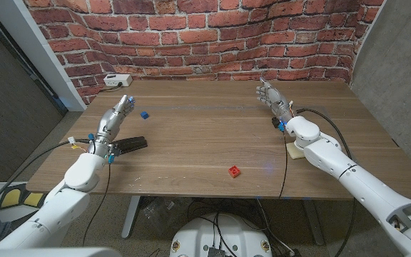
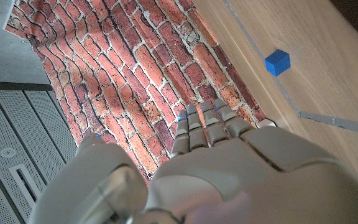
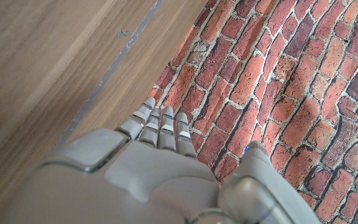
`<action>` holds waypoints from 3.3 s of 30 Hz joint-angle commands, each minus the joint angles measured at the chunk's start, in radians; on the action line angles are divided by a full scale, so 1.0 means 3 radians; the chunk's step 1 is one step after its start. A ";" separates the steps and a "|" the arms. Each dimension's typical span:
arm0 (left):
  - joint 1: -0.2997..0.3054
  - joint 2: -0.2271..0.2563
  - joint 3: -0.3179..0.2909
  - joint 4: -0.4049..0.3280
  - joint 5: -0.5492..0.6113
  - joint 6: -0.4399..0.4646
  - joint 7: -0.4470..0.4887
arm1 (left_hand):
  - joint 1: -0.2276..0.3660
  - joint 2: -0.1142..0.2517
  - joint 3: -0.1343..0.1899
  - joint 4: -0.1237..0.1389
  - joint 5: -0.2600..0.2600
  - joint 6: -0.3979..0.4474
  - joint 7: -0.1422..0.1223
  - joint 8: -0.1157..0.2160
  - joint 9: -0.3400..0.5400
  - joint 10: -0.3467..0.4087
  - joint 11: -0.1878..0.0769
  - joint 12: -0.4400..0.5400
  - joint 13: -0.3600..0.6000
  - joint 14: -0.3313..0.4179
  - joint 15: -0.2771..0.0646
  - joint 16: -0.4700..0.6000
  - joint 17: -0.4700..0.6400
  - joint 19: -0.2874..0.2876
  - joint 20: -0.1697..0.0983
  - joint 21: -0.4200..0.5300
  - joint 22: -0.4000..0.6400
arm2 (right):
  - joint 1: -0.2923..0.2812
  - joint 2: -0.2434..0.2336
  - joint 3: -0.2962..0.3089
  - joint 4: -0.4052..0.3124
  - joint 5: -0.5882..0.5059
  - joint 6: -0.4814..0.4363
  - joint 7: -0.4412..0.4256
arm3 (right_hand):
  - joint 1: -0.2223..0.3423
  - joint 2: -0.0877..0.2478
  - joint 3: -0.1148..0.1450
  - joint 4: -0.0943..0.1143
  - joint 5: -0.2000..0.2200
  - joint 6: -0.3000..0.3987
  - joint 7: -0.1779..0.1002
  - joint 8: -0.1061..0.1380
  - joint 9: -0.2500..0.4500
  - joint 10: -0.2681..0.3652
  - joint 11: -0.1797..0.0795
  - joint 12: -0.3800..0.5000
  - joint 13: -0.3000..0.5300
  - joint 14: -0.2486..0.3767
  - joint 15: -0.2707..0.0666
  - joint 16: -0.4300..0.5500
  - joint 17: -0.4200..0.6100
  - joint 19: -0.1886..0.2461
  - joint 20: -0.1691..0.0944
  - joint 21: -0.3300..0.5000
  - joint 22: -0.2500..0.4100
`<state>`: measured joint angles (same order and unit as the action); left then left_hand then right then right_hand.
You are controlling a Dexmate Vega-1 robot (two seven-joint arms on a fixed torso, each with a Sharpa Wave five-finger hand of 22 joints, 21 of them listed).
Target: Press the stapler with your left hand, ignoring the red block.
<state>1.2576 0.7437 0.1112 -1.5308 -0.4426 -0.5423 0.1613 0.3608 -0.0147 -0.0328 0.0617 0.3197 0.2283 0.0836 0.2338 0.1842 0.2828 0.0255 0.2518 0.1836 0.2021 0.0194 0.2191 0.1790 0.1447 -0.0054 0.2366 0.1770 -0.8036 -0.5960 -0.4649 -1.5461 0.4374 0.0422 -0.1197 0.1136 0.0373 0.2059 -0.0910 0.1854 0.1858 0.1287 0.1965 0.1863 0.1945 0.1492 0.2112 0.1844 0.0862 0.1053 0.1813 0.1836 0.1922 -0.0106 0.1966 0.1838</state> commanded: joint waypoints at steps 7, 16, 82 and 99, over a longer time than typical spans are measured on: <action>0.0490 -0.0114 -0.0324 -0.0101 0.0263 -0.0108 0.0406 | 0.0013 -0.0011 -0.0020 -0.0005 0.0030 0.0093 -0.0002 0.0032 0.0003 0.0084 0.0012 0.0005 0.0018 0.0093 -0.0012 0.0010 0.0010 0.0099 0.0021 0.0017 0.0000 | 0.0026 -0.0055 -0.0021 -0.0164 -0.0058 -0.0214 -0.0086 | 0.0041 0.0004 0.0002 -0.0019 0.0012 0.0027 0.0001 0.0013 0.0010 0.0022 0.0004 0.0014 0.0005 0.0003 0.0015 0.0016 0.0006 0.0023 0.0010 0.0020 0.0005; 0.0802 -0.0078 -0.0554 -0.0262 0.0296 -0.0027 0.0433 | 0.0028 -0.0011 -0.0026 -0.0010 0.0037 0.0108 0.0017 0.0025 0.0003 0.0094 0.0019 -0.0006 0.0018 0.0104 0.0015 0.0000 0.0010 0.0109 0.0023 0.0007 -0.0001 | 0.0097 -0.0048 -0.0084 -0.0193 -0.0140 -0.0289 -0.0093 | 0.0046 0.0006 0.0003 -0.0023 0.0011 0.0027 0.0000 0.0011 0.0010 0.0021 0.0005 0.0013 0.0005 0.0003 0.0010 0.0015 0.0006 0.0022 0.0013 0.0020 0.0005; 0.1369 -0.0505 -0.0921 -0.1008 0.2673 0.1228 0.1786 | 0.0196 0.0041 -0.0081 -0.0049 0.0145 0.0641 -0.0049 0.0073 0.0006 0.0499 -0.0077 -0.0025 0.0020 0.0439 -0.0060 -0.0027 0.0012 0.0400 0.0029 -0.0031 0.0001 | 0.0215 0.0068 -0.0240 -0.0061 -0.0115 -0.0412 0.0065 | 0.0047 0.0005 -0.0005 -0.0033 0.0007 0.0089 0.0001 0.0025 0.0012 0.0044 0.0022 0.0018 0.0006 0.0013 0.0021 0.0021 0.0009 0.0014 0.0026 0.0024 0.0006; 0.1462 -0.0238 -0.0789 -0.1365 0.3265 0.2181 0.1839 | 0.0198 0.0074 -0.0091 -0.0034 0.0155 0.0647 -0.0100 0.0045 0.0008 0.0477 -0.0122 -0.0065 0.0020 0.0409 -0.0107 -0.0056 0.0015 0.0358 0.0016 -0.0067 0.0004 | 0.0246 0.0051 -0.0231 -0.0035 -0.0124 -0.0412 0.0073 | 0.0046 0.0007 -0.0006 -0.0033 0.0007 0.0084 0.0003 0.0018 0.0011 0.0045 0.0024 0.0017 0.0006 0.0020 0.0017 0.0022 0.0009 0.0021 0.0023 0.0027 0.0006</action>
<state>1.6781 0.6212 -0.1532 -1.8774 0.4032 -0.0670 0.6916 0.4200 -0.0003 -0.0523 0.0511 0.3591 0.4181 0.0626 0.2470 0.1840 0.4247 -0.0074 0.2322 0.1836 0.3264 -0.0057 0.2032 0.1789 0.2602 0.0000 0.2166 0.1771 -0.7383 -0.5803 -0.5343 -1.5667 0.3994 -0.0824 -0.1047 0.1214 0.0373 0.2015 -0.0952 0.1854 0.2002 0.1286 0.1965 0.1885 0.1994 0.1548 0.2112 0.1840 0.0884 0.1070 0.1812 0.1835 0.1958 -0.0070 0.1966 0.1837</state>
